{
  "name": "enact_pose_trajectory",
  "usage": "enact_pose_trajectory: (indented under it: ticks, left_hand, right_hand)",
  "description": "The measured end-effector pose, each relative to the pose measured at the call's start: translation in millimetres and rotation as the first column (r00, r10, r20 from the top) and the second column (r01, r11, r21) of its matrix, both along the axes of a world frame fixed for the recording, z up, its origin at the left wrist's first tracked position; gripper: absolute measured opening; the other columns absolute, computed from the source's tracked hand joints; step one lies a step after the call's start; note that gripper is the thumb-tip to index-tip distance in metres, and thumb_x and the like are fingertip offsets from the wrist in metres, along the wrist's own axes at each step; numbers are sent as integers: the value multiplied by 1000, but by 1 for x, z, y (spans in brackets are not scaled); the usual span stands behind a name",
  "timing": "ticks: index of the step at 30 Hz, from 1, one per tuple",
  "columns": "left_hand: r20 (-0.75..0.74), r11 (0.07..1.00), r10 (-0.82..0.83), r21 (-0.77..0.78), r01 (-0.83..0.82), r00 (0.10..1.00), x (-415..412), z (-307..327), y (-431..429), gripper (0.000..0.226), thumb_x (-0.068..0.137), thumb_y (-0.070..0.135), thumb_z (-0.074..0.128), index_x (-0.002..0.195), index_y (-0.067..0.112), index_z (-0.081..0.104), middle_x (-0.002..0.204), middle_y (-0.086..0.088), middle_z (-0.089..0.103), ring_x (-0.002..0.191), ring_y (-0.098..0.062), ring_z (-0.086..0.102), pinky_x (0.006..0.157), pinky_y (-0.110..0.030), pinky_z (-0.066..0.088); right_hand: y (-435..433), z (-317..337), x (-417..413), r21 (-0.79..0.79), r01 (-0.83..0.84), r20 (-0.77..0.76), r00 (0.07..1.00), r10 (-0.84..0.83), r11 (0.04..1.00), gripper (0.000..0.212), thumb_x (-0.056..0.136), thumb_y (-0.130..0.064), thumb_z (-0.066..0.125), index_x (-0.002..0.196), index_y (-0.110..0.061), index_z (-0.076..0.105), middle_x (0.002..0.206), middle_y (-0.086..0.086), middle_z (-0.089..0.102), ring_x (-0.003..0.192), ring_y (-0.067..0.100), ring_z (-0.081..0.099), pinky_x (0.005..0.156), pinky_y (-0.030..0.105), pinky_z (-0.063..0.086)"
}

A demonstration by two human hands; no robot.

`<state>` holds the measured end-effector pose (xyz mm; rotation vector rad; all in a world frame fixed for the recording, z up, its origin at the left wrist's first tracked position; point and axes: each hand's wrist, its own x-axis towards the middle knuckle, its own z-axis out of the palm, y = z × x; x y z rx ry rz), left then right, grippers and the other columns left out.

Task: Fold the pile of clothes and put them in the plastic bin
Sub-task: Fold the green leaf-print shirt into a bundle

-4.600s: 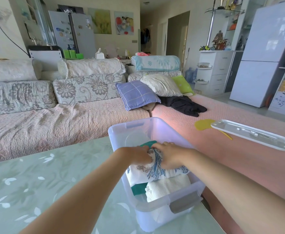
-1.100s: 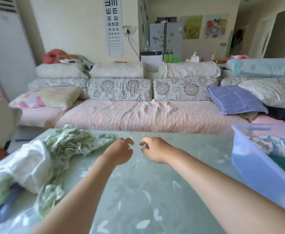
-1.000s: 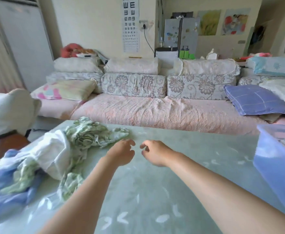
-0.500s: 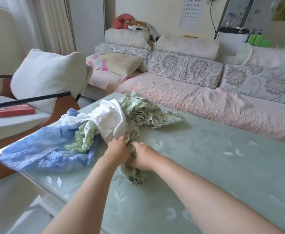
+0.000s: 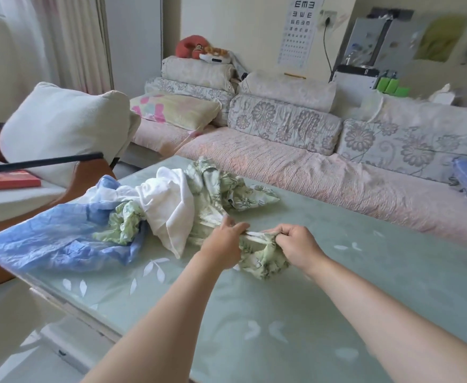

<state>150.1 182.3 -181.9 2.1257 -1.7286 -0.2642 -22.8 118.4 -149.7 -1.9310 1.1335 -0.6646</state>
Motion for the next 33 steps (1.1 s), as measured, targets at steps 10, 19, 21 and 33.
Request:
enact_pose_trajectory:
  ticks: [10, 19, 21, 33]
  left_hand:
    - [-81, 991, -43, -132, 32, 996, -85, 27, -8, 20, 97, 10, 50, 92, 8, 69, 86, -8, 66, 73, -22, 57, 64, -30, 46]
    - [-385, 957, -274, -199, 210, 882, -143, 32, 0, 37, 79, 0, 59, 105, 25, 65, 105, 3, 65, 86, -17, 62, 72, -25, 50]
    - [-343, 948, -251, -278, 157, 905, -134, 26, 3, 43, 80, -6, 53, 111, 25, 56, 115, 5, 55, 90, -15, 61, 75, -26, 52]
    - [149, 988, -65, -132, 84, 987, -136, -13, 10, 63, 85, 15, 68, 137, 26, 34, 134, -8, 42, 109, -24, 58, 102, -41, 46]
  right_hand:
    - [3, 16, -99, 1, 196, -152, 969, -194, 981, 29, 81, -7, 51, 93, -27, 68, 93, -5, 67, 87, 19, 60, 73, 28, 46]
    - [13, -16, -118, -132, -30, -128, 992, 13, 991, 63, 80, -8, 76, 134, -34, 57, 122, -9, 67, 115, 13, 63, 98, 29, 49]
    - [12, -20, -125, -64, 50, -115, 992, -57, 997, 37, 84, -3, 67, 106, -33, 74, 93, -2, 77, 89, 17, 72, 83, 34, 57]
    - [38, 0, -239, -106, 635, -149, 751, -644, 765, 18, 74, -16, 46, 58, -9, 49, 65, 10, 60, 68, 32, 53, 56, 33, 36]
